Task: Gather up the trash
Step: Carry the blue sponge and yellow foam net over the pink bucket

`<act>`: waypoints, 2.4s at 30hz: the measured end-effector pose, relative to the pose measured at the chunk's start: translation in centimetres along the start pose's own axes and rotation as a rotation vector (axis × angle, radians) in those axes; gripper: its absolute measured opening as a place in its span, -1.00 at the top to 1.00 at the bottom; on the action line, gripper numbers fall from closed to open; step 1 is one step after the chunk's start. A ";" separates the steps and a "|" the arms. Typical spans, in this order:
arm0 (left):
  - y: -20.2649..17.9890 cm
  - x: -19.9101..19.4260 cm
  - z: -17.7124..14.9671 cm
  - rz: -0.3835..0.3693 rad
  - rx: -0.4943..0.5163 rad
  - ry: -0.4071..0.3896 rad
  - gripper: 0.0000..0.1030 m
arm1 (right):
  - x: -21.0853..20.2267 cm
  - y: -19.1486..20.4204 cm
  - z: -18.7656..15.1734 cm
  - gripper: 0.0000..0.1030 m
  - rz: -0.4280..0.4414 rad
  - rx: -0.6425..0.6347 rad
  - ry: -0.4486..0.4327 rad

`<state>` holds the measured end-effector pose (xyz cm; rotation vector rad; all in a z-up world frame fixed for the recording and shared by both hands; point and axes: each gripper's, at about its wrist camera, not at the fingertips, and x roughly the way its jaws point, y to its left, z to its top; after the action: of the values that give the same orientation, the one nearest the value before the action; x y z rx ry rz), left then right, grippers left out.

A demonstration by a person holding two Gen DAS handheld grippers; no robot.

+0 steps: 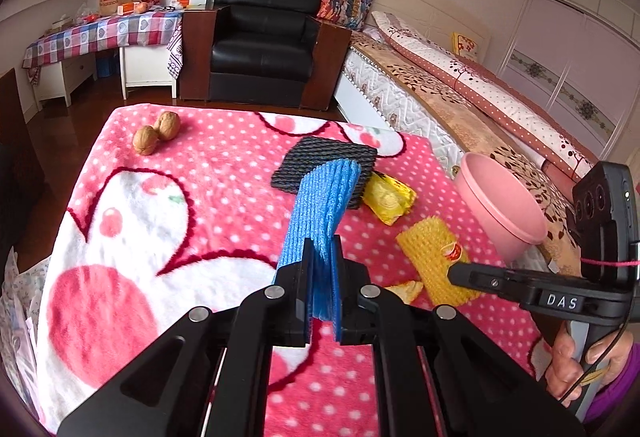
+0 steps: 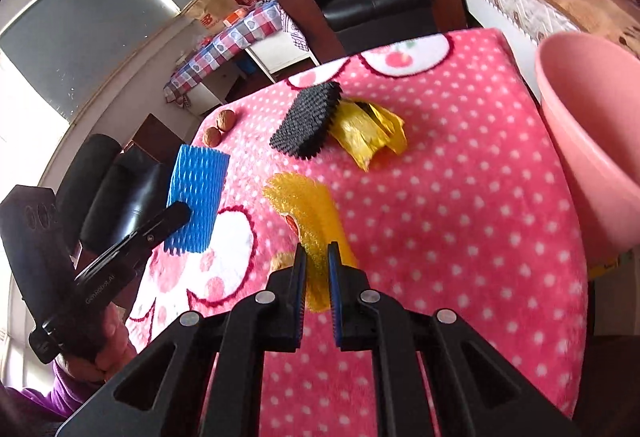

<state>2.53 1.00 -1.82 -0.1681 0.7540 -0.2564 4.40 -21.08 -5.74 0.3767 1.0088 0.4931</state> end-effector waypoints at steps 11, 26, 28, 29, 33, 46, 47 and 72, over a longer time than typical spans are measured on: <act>-2.2 0.9 -0.5 -0.023 0.028 0.030 0.86 | 0.4 -1.5 -1.6 0.81 -0.133 -0.029 0.001; -4.8 1.9 -0.7 -0.056 0.039 0.040 0.86 | -1.6 -0.9 -2.4 0.81 -0.164 -0.156 -0.123; -5.5 2.0 -0.5 -0.066 0.046 0.031 0.86 | -2.6 -0.9 -2.1 0.81 -0.147 -0.151 -0.156; -5.8 2.0 -0.3 -0.070 0.050 0.026 0.86 | -3.1 -0.9 -2.0 0.81 -0.146 -0.151 -0.173; -7.0 2.3 0.3 -0.096 0.055 0.011 0.86 | -4.8 -1.2 -1.7 0.81 -0.151 -0.139 -0.230; -13.2 4.1 2.5 -0.187 0.141 -0.029 0.86 | -9.6 -4.5 0.1 0.81 -0.233 -0.064 -0.380; -13.7 4.2 2.7 -0.193 0.148 -0.032 0.86 | -10.0 -4.8 0.4 0.81 -0.241 -0.061 -0.391; -24.4 12.2 4.1 -0.253 0.267 -0.022 0.86 | -13.1 -14.5 2.4 0.80 -0.418 0.044 -0.492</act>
<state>9.81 -25.59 -0.94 -0.0121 0.6696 -0.5908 3.84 -40.58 -2.79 0.2949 0.5939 -0.0071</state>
